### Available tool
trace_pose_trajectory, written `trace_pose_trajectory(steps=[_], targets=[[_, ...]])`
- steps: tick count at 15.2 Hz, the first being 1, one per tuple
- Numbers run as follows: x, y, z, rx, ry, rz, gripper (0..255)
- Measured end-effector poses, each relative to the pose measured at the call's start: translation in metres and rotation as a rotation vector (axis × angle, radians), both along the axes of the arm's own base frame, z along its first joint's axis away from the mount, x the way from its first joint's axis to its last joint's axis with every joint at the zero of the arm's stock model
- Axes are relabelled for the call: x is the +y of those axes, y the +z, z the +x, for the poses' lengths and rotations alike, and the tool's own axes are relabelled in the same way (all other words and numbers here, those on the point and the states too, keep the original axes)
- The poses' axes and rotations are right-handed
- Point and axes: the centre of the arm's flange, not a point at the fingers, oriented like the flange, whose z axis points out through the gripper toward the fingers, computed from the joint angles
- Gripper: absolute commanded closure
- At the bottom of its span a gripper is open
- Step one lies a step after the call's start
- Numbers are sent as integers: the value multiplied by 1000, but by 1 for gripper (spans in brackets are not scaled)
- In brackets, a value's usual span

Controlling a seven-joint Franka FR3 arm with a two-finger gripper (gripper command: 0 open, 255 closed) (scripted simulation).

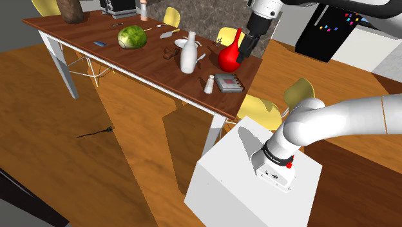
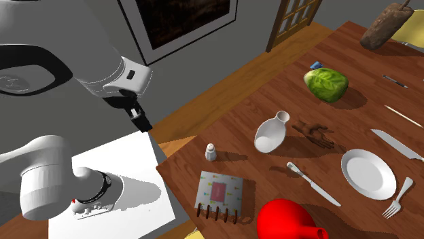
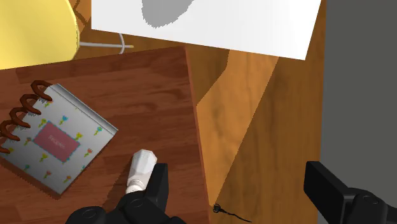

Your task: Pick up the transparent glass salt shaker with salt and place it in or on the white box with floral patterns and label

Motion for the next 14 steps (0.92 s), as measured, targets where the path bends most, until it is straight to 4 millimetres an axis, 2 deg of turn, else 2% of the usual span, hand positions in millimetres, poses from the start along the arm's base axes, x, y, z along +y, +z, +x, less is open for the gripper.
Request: trace_pose_trajectory(steps=[3, 14], targets=[[-3, -11, 7, -7, -17, -4, 0], [-36, -120, 74, -87, -165, -39, 0]])
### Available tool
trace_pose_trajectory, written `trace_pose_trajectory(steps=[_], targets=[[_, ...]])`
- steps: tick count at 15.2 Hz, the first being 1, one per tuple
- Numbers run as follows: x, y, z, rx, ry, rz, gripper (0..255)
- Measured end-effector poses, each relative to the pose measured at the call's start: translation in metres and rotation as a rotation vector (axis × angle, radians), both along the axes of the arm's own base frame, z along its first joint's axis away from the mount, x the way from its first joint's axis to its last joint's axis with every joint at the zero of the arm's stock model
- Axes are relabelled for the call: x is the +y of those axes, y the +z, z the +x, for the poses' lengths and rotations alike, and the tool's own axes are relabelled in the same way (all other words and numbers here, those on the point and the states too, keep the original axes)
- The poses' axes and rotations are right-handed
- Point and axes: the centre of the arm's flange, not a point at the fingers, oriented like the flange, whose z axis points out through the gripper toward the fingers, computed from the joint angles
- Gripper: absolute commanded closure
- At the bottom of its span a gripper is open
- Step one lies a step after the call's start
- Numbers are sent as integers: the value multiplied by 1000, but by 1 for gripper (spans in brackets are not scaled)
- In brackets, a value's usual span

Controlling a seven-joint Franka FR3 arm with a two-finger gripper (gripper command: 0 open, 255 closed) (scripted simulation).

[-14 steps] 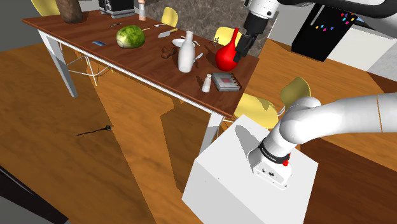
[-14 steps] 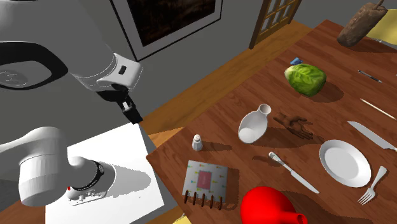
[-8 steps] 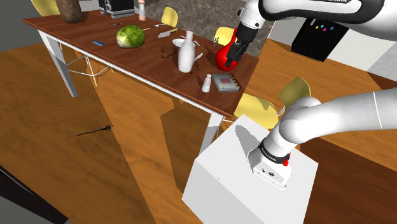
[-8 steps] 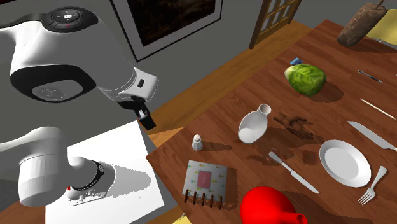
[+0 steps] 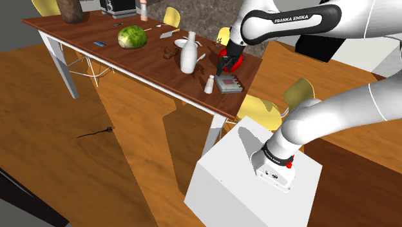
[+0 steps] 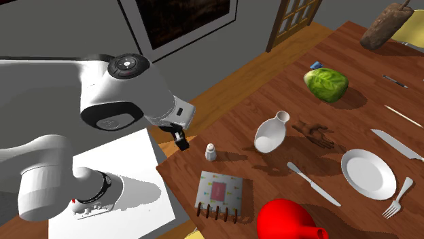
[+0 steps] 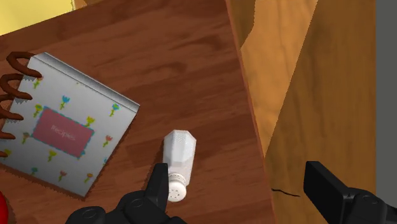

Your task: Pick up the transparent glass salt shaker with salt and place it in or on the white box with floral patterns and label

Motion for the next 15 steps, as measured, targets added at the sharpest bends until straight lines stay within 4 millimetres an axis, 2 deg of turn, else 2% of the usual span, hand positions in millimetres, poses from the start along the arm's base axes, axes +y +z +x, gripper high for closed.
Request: trace_pose_trajectory(steps=[2, 8, 11, 15], targets=[[-10, -19, 17, -15, -28, -7, 0], [-37, -82, 50, -59, -111, -26, 0], [-42, -96, 60, -69, -125, -30, 0], [-44, -117, 65, -70, -127, -30, 0]])
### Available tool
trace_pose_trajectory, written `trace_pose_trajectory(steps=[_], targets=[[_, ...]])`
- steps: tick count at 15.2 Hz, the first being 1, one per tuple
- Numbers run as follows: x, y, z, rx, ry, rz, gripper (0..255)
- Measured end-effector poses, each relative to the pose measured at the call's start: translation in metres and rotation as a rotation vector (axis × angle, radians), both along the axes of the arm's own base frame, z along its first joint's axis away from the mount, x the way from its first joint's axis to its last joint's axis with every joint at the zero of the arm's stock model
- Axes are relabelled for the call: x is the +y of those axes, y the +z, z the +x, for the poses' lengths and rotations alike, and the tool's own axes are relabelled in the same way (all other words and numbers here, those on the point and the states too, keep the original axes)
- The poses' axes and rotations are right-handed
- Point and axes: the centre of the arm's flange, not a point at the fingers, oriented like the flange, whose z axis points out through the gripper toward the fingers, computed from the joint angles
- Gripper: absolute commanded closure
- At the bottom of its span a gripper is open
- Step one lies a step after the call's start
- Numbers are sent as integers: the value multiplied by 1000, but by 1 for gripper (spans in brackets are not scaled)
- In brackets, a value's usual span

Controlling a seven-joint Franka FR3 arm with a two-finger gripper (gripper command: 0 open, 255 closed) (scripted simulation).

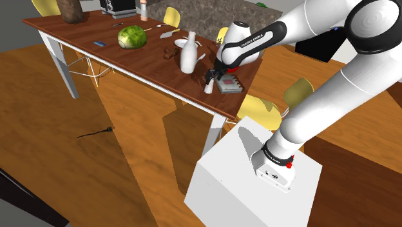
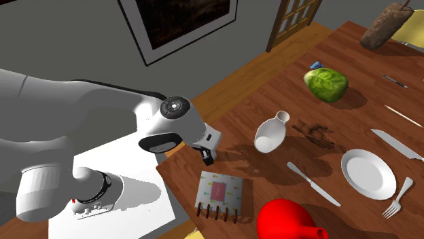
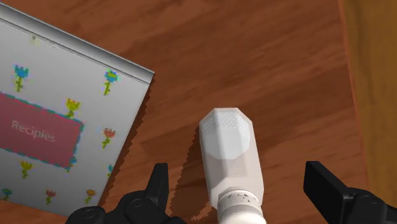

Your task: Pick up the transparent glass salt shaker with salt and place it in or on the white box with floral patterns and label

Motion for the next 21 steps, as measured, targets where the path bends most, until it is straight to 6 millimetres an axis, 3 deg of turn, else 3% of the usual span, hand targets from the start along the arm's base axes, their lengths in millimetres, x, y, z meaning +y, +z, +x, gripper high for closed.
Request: trace_pose_trajectory(steps=[3, 8, 9, 21], targets=[[0, -12, 3, 0, 0, 0, 0], [0, -13, 4, -1, 0, 0, 0], [0, -13, 4, -1, 0, 0, 255], [-1, -7, 4, -1, 0, 0, 255]])
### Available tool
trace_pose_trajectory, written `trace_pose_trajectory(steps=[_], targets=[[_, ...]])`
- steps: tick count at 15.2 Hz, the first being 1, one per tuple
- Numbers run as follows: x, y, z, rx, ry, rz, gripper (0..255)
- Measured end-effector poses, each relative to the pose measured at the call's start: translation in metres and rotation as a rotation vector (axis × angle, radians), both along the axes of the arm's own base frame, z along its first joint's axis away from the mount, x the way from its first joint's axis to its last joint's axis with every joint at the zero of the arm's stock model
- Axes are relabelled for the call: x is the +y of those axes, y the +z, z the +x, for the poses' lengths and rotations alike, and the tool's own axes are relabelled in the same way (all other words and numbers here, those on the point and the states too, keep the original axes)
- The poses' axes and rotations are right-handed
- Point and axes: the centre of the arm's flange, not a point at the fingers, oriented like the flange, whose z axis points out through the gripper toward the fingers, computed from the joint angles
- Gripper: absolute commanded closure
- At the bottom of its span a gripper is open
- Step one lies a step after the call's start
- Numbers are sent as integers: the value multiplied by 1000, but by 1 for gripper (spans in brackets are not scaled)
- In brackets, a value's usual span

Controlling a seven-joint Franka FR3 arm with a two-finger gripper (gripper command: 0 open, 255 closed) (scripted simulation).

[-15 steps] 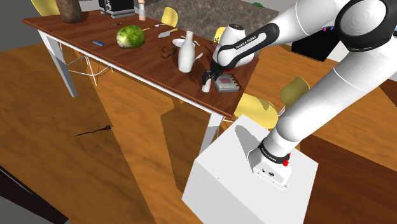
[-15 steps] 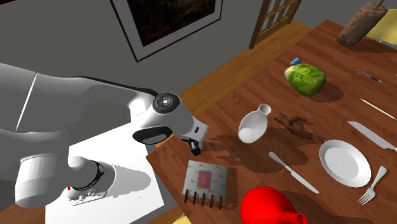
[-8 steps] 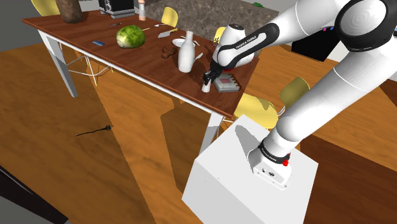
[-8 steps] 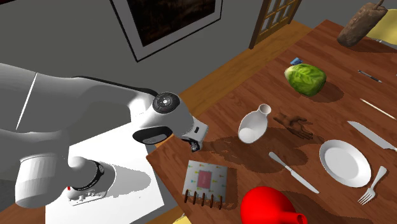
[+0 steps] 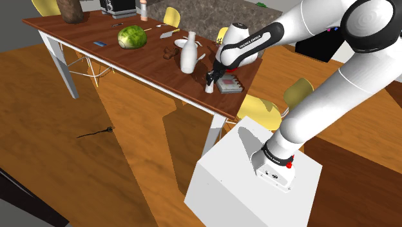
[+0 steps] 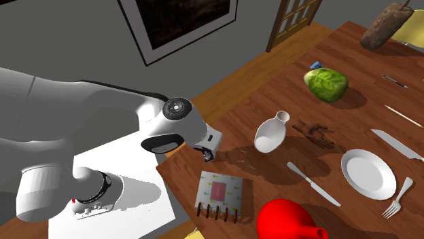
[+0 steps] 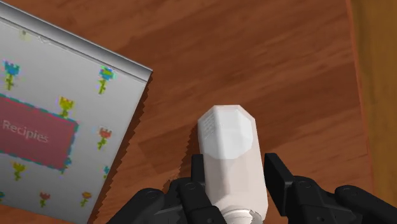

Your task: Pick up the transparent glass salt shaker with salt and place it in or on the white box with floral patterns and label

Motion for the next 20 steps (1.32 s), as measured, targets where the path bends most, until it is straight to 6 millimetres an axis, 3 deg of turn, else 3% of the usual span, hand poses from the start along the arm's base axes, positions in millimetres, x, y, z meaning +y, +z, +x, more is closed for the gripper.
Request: trace_pose_trajectory(steps=[20], targets=[[1, 104, -2, 0, 0, 0, 255]])
